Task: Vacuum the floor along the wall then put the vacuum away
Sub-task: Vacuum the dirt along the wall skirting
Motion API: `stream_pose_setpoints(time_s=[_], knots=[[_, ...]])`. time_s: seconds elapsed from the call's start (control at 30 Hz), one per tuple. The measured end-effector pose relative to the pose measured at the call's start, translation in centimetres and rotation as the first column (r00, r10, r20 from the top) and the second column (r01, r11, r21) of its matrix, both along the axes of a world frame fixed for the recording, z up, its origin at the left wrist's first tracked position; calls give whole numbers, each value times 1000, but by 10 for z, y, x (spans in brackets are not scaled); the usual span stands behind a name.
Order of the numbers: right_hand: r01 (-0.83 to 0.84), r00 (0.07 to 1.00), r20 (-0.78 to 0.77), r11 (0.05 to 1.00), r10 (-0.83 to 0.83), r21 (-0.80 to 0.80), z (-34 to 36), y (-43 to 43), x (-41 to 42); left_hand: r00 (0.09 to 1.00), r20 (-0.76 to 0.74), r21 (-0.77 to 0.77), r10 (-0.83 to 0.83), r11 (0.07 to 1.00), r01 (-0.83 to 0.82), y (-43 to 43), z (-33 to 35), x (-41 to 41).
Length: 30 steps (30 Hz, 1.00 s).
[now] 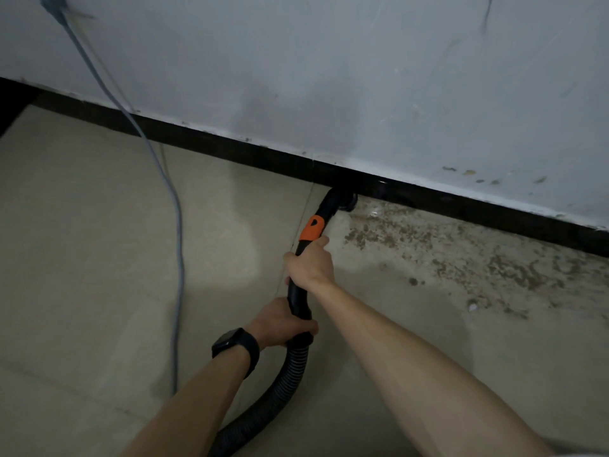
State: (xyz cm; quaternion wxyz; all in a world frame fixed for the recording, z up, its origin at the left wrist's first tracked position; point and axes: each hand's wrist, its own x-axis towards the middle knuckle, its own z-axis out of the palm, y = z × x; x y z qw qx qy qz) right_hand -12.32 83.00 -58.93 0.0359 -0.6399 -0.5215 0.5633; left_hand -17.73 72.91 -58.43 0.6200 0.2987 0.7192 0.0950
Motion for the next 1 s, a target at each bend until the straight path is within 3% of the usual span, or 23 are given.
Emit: stream_pose_setpoints(time_s=[0.53, 1.0], knots=[[85, 988, -121, 993, -95, -86, 24, -5, -8, 998, -39, 17, -45, 999, 46, -9, 14, -21], [233, 945, -210, 966, -252, -112, 16, -75, -26, 964, -93, -53, -249, 968, 245, -61, 18, -59]])
